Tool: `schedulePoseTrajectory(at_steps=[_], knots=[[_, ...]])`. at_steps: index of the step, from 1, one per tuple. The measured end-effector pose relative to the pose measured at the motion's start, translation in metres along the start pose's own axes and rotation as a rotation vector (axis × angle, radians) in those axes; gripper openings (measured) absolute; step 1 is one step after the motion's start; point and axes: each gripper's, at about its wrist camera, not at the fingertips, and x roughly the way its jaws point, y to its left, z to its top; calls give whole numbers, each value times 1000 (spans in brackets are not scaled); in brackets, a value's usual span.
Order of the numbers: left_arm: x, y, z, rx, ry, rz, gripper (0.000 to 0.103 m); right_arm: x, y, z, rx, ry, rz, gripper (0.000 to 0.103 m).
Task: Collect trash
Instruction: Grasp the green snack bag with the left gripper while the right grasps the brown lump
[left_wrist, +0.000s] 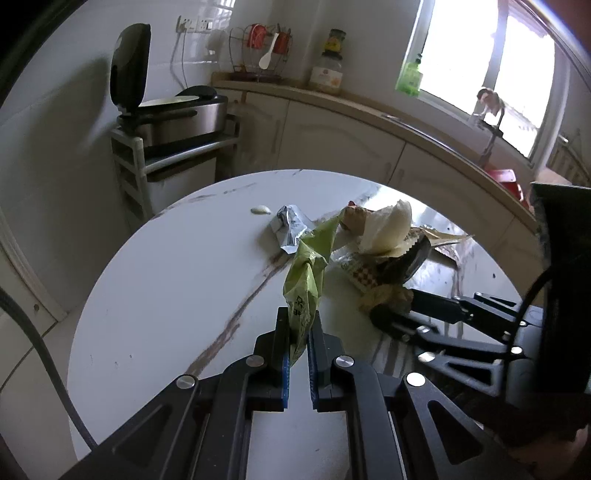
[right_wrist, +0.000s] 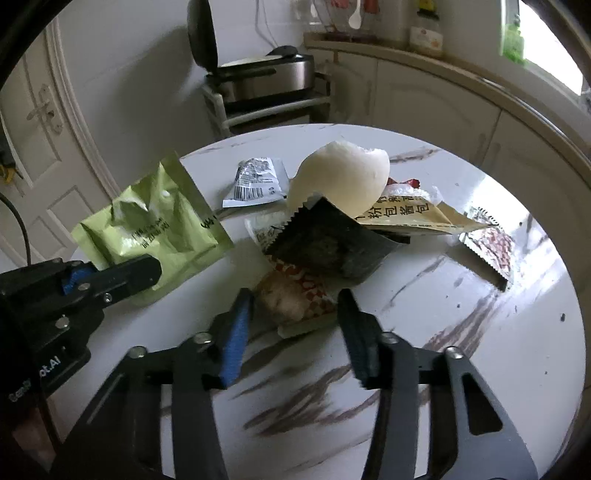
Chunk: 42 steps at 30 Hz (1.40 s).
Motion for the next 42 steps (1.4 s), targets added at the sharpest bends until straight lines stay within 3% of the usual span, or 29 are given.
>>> schedulePoseTrajectory(at_steps=[2, 4, 8, 11, 13, 17, 20, 21, 22, 24, 28, 32, 35, 37, 42], knots=[[-3, -2, 0, 0, -3, -3, 4, -7, -4, -3, 25, -18, 25, 30], [-7, -6, -2, 3, -6, -7, 4, -14, -9, -4, 43, -29, 42, 12], [-12, -12, -7, 4, -8, -13, 4, -17, -21, -12, 71, -12, 62, 9], [-17, -12, -10, 0, -10, -4, 4, -17, -24, -16, 79, 0, 74, 20], [-20, -10, -11, -5, -8, 1, 4, -20, -23, -16, 80, -22, 84, 52], [-23, -6, -9, -4, -9, 3, 4, -21, -21, -5, 70, -53, 69, 53], [-24, -6, -8, -2, -11, 1, 4, 0, -19, 5, 68, -4, 56, 53], [-25, -6, -8, -1, -13, 1, 4, 4, -18, 5, 68, 0, 60, 50], [-26, -6, -8, -1, -14, 2, 4, 5, -18, 7, 66, -10, 71, 37], [-26, -5, -8, -4, -14, 4, 4, 2, -19, 7, 79, -15, 84, 35], [-27, -6, -9, -5, -17, 5, 4, -2, -20, 1, 71, -25, 94, 16], [-30, -7, -10, 2, -19, 2, 4, -9, -21, -6, 77, -33, 110, 12], [-31, -7, -11, 1, -17, 4, 5, -7, -25, -5, 95, -24, 106, 21], [-30, -5, -11, 1, -13, 5, 5, -7, -27, -4, 107, -33, 114, 54], [-29, -4, -7, -5, -14, 11, 5, 1, -22, 5, 74, -27, 117, 51]])
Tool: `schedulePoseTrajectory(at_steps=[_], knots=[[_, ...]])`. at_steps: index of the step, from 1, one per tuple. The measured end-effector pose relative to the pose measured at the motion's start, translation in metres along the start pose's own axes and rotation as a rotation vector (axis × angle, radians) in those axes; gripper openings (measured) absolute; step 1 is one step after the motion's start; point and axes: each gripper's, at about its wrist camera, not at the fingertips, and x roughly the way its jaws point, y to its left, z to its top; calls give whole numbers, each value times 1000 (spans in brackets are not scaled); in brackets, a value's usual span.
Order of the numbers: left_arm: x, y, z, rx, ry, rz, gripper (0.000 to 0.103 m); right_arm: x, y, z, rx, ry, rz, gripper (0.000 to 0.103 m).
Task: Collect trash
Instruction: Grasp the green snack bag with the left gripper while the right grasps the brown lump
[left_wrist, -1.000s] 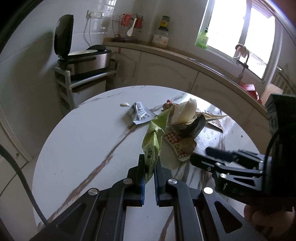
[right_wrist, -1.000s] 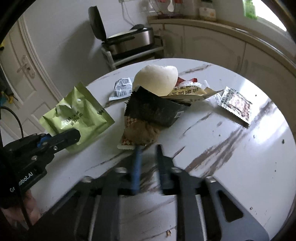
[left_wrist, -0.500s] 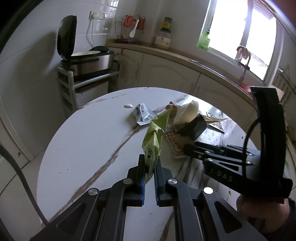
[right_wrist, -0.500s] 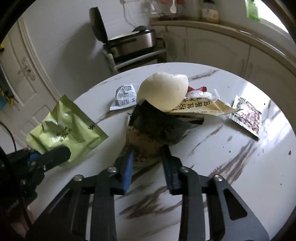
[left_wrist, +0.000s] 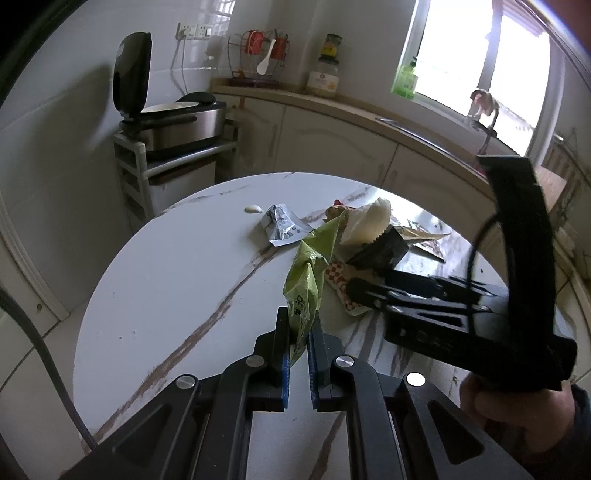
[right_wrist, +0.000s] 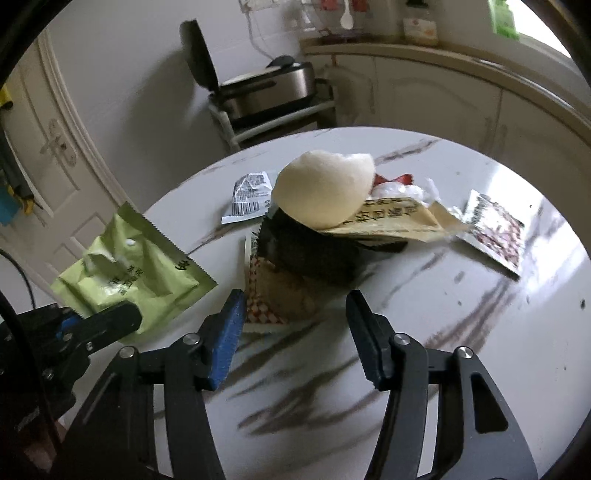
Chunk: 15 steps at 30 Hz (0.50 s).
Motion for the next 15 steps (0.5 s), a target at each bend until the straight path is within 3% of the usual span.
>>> schedulePoseTrajectory(at_steps=[3, 15], knots=[[1, -1, 0, -2, -1, 0, 5, 7, 6, 6, -33, 13, -19, 28], [-19, -18, -7, 8, -33, -15, 4, -29, -10, -16, 27, -22, 52, 25]])
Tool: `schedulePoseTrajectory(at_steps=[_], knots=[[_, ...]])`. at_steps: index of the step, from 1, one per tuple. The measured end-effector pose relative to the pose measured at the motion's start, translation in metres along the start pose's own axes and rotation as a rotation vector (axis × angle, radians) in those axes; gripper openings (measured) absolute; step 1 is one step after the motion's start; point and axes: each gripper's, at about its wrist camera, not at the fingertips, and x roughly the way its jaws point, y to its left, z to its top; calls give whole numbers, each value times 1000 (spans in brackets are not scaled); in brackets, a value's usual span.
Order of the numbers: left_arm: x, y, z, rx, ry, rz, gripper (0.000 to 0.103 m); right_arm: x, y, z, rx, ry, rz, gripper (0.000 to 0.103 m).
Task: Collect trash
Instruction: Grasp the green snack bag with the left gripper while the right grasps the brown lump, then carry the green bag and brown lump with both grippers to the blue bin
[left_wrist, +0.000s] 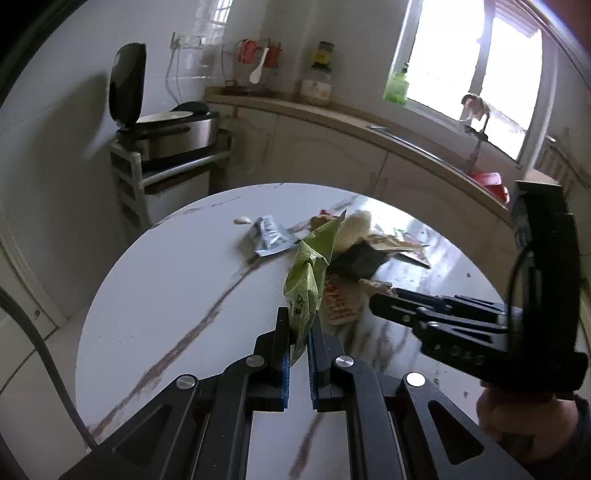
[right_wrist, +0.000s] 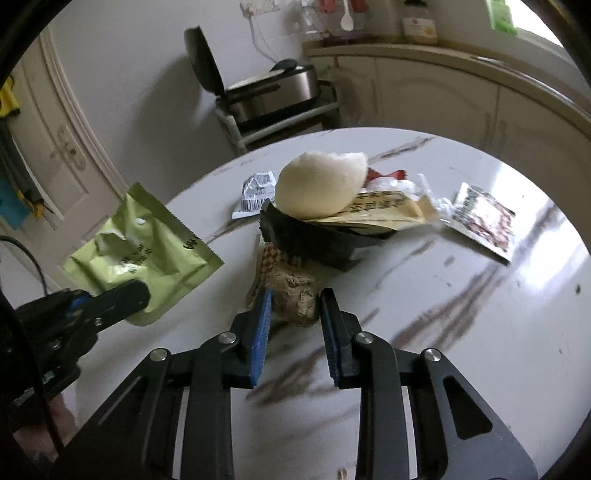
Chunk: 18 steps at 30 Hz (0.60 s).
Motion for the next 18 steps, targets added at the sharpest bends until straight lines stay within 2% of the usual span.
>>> schedulePoseTrajectory(at_steps=[7, 12, 18], knots=[[-25, -44, 0, 59, -39, -38, 4, -63, -19, -13, 37, -105, 24, 25], [-37, -92, 2, 134, -66, -84, 4, -120, -37, -22, 62, -208, -1, 25], [-38, -158, 1, 226, -77, -166, 4, -190, -82, -45, 126, -315, -65, 25]])
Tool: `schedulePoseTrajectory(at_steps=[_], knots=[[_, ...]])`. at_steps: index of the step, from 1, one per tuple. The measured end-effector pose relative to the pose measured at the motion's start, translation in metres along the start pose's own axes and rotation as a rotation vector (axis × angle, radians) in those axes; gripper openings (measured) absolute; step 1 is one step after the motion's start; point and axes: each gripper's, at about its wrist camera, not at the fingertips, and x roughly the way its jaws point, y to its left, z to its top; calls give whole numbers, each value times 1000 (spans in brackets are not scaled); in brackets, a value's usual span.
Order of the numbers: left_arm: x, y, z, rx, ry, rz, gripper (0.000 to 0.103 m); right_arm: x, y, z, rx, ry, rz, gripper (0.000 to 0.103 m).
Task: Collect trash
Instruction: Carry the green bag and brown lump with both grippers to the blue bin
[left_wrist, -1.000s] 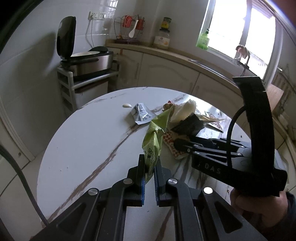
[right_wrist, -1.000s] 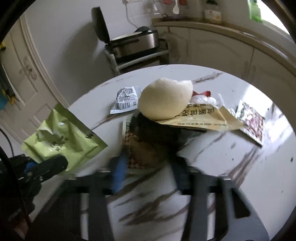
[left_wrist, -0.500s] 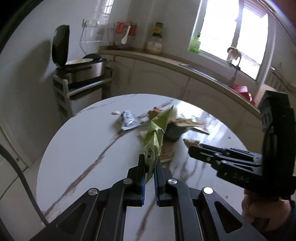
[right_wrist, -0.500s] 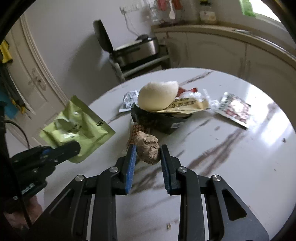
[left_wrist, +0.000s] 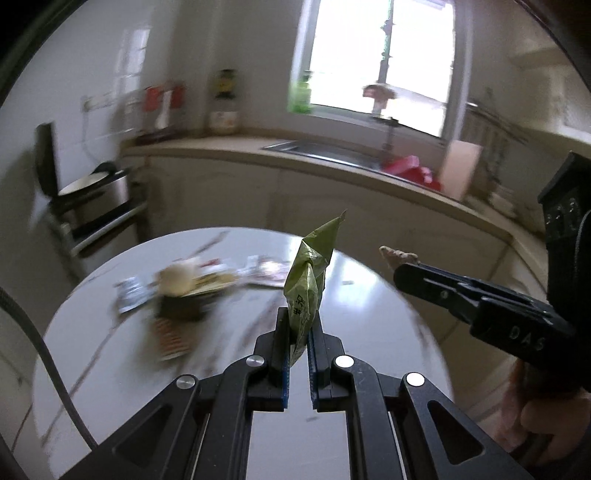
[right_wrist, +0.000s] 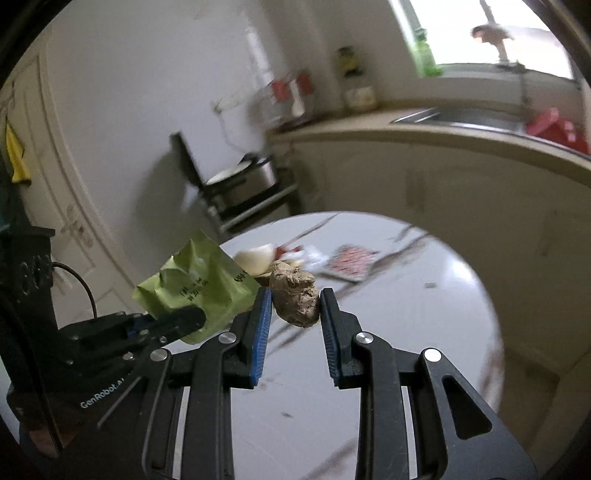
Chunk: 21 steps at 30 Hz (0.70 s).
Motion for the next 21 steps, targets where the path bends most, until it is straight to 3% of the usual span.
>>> schedulePoseTrajectory(at_steps=[5, 11, 15, 21], knots=[[23, -69, 8, 82, 12, -112, 4, -64, -63, -11, 83, -76, -114, 25], [62, -140, 5, 156, 69, -250, 4, -125, -141, -41, 205, -97, -271, 25], [100, -178, -5, 191, 148, -318, 4, -151, -198, -76, 302, -56, -379, 25], [166, -226, -35, 258, 298, -360, 4, -142, -270, -134, 457, 43, -436, 25]])
